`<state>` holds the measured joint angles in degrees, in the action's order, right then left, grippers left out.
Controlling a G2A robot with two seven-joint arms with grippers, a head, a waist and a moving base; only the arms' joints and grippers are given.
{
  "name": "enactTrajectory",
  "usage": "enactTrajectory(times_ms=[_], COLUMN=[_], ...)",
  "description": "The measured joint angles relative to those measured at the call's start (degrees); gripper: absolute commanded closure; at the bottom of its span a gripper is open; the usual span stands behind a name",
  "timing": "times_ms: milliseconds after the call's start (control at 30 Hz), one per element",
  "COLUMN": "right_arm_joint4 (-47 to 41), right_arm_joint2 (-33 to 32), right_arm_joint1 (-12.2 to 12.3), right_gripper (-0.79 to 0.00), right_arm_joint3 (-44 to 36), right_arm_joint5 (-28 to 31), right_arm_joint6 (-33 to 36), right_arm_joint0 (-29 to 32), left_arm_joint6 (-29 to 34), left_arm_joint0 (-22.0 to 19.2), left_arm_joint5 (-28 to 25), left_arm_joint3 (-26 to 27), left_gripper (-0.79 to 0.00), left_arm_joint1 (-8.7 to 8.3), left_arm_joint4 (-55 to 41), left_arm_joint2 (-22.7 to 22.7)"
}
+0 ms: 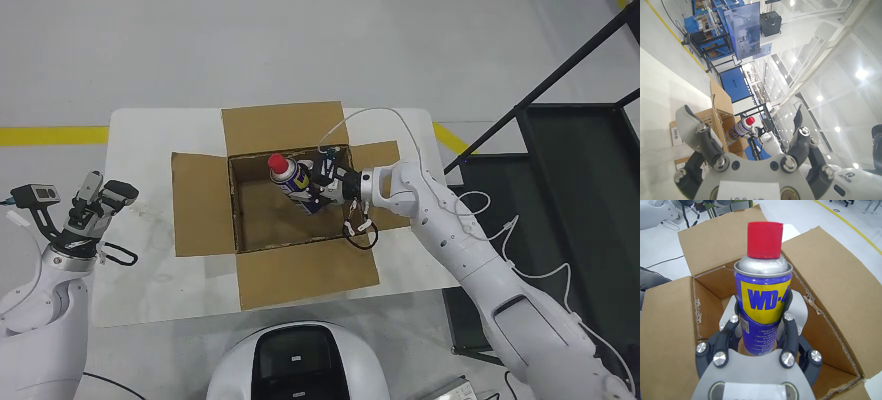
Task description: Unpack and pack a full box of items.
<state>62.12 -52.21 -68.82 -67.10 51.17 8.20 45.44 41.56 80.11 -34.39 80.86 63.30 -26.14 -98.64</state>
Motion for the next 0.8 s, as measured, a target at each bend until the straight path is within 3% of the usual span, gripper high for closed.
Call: enactTrajectory(times_ms=[533, 700, 800], right_arm_joint4=[-0.19, -2.66, -1.16], right_arm_joint2=[-0.45, -3.47, -5.77], right_arm_joint1=[0.18, 1.11, 2.02], right_gripper=[0.0, 0.0, 0.0], right_arm_joint3=[-1.6, -2.51, -3.97], right_arm_joint5=[-0.04, 6.4, 6.93], right_arm_joint6=[-0.44, -6.51, -11.86], right_arm_joint0=[1.09, 3.16, 5.32], left_arm_joint6=[0.0, 0.0, 0.0], left_arm_joint0=[0.0, 0.0, 0.0], left_arm_joint5=[0.0, 0.0, 0.0], left_arm_joint3=[0.0, 0.0, 0.0], left_gripper=[-0.785, -0.785, -0.785], left_arm_joint1=[0.0, 0.0, 0.0], left_arm_joint4=[0.0, 0.0, 0.0], left_arm_joint2=[0.0, 0.0, 0.0])
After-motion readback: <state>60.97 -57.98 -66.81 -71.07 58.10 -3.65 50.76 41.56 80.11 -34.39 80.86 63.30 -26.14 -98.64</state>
